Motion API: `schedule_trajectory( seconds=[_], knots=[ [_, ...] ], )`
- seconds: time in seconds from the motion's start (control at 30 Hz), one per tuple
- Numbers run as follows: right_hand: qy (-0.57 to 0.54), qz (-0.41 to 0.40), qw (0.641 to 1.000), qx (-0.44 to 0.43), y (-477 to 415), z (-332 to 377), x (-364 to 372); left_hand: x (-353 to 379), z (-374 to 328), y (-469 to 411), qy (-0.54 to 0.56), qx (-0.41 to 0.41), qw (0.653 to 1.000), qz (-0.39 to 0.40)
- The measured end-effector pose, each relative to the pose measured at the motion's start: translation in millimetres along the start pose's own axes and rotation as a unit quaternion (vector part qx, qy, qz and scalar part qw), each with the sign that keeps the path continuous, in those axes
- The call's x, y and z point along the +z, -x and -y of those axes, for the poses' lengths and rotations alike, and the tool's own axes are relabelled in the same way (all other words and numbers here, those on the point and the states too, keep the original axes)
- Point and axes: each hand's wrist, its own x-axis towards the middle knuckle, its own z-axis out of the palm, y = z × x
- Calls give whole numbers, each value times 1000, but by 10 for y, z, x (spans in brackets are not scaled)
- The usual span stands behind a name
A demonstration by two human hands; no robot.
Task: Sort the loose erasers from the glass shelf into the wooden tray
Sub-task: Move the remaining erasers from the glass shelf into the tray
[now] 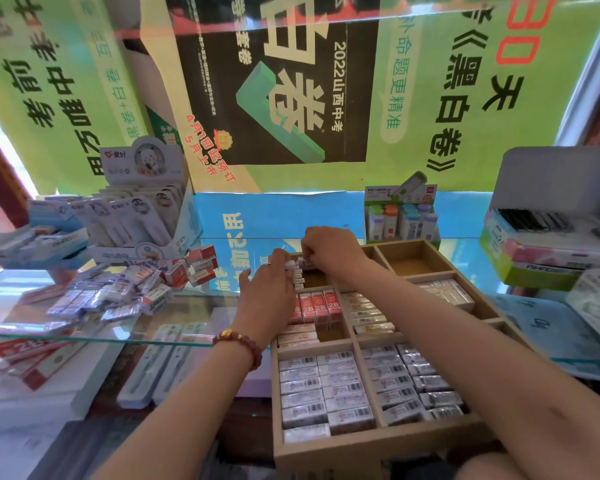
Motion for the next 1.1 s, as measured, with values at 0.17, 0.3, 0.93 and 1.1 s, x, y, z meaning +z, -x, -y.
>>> schedule_trajectory(
  seconds=[0.17,0.3,0.93,1.1],
  knots=[
    [6,22,999,27,-20,34,73,12,12,-5,-1,1,1000,-4],
    [-61,44,996,41,-20,-38,18,18,23,-17,-8,18,999,-31],
    [-206,-2,978,42,79,-237,-77,62,-3,-35,-147,28,989,3],
    [-140,28,990,18,116,-162,-68,26,-8,-38,-148,23,988,42]
  ],
)
